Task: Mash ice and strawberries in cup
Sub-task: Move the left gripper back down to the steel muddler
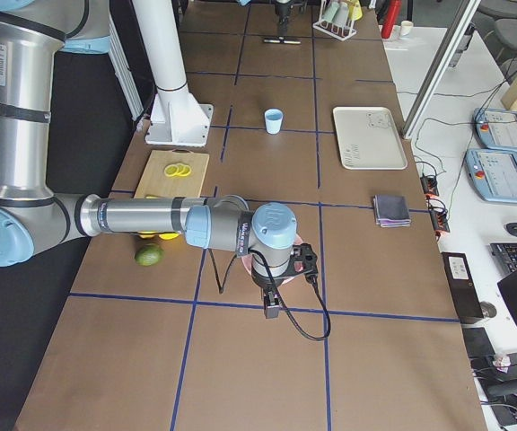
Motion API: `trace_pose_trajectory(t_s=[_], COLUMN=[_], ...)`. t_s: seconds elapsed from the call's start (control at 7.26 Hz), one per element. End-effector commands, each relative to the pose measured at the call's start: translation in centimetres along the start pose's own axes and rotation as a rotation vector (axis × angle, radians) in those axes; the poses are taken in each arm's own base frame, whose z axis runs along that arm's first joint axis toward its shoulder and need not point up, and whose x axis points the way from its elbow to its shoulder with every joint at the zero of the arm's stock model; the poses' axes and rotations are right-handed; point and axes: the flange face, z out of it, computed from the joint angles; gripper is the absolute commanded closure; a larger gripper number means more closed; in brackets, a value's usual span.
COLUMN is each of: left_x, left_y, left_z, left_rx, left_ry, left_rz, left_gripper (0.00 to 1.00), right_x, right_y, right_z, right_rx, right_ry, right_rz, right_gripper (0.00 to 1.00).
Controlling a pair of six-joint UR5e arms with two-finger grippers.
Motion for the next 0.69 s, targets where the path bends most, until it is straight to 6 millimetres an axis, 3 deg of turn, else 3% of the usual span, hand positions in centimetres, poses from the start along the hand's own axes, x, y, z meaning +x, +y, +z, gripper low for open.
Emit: trace_pose_trajectory(t_s=[0.0,0.28,0.55], left_x=[-12.9,-23.2,-29.4], left_y=[2.1,1.7,1.9], left_z=[-0.8,1.8,8.3], left_rx=[-0.05,-0.031,-0.029], left_ry=[0.009,0.002,0.071], left_rz=[0.013,0.038,0.022], left_gripper=[0.0,0.0,0.0], right_x=[0.0,0.0,0.0], right_y=[0.0,0.0,-0.1], right_z=[0.0,0.0,-0.1], right_rx=[0.0,0.0,0.001], right_ry=[0.001,0.001,0.001], right_rz=[0.0,0.0,-0.001], right_gripper=[0.0,0.0,0.0])
